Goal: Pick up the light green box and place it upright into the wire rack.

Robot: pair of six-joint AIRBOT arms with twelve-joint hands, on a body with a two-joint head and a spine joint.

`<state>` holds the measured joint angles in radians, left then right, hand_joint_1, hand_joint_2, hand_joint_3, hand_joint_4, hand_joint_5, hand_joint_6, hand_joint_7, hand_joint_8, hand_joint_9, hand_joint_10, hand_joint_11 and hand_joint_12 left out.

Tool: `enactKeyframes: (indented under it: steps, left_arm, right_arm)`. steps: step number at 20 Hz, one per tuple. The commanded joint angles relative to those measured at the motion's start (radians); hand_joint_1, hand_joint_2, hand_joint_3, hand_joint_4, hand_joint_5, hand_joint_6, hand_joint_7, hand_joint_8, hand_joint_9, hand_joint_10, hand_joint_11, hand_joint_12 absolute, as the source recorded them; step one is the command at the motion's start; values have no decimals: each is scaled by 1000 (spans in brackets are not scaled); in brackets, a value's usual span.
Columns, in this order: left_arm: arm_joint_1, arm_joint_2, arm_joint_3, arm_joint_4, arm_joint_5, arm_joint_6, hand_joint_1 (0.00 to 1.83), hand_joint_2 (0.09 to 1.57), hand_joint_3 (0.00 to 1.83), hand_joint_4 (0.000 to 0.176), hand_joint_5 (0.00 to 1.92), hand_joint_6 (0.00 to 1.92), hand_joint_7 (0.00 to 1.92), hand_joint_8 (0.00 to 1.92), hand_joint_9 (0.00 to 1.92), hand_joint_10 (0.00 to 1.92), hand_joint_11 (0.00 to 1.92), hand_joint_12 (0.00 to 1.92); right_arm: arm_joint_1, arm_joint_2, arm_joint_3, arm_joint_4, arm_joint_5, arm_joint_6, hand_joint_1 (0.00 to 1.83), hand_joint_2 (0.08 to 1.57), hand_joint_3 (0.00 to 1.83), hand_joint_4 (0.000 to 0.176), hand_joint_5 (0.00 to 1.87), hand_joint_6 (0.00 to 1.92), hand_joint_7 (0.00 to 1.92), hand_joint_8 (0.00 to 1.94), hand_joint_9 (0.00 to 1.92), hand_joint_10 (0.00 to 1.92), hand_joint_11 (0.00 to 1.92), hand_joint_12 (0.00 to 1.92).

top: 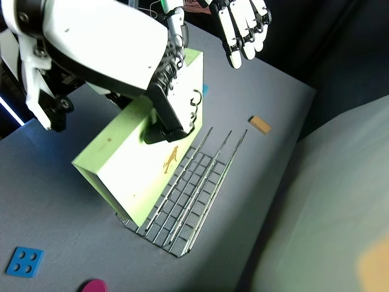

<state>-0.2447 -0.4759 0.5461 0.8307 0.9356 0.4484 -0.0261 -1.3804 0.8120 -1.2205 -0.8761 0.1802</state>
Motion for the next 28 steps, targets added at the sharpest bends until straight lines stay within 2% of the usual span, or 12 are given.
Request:
enactKeyframes:
  steps: [1, 12, 15, 20, 28]
  left_arm:
    - [-13, 3, 0, 70, -53, 3, 161, 1221, 0, 31, 357, 1, 277, 4, 212, 2, 0, 728]
    - [-13, 3, 0, 70, -53, 3, 155, 1221, 0, 31, 363, 2, 273, 1, 218, 3, 0, 741]
    - [-13, 3, 0, 70, -53, 3, 156, 1220, 0, 31, 368, 3, 274, 1, 217, 1, 0, 752]
    - [-13, 3, 0, 70, -53, 3, 160, 1215, 0, 31, 368, 2, 272, 1, 209, 1, 0, 751]
    - [-14, 3, 0, 70, -53, 3, 162, 1222, 1, 33, 335, 0, 273, 0, 213, 1, 0, 755]
  right_arm:
    - [7, -5, 7, -89, 31, 4, 1234, 1137, 1, 0, 911, 949, 980, 1196, 856, 1292, 763, 1561]
    - [-68, -43, 77, -90, 96, 69, 1242, 1134, 0, 0, 920, 924, 989, 1200, 863, 1297, 754, 1590]
    - [-91, -50, 102, -92, 113, 93, 1242, 1130, 0, 0, 928, 916, 997, 1185, 877, 1287, 809, 1582]
    - [-138, -62, 151, -116, 149, 153, 1243, 1132, 1, 0, 913, 935, 999, 1178, 877, 1268, 769, 1579]
    - [-173, -72, 187, -156, 163, 176, 1237, 1138, 0, 0, 909, 948, 982, 1202, 857, 1278, 761, 1589]
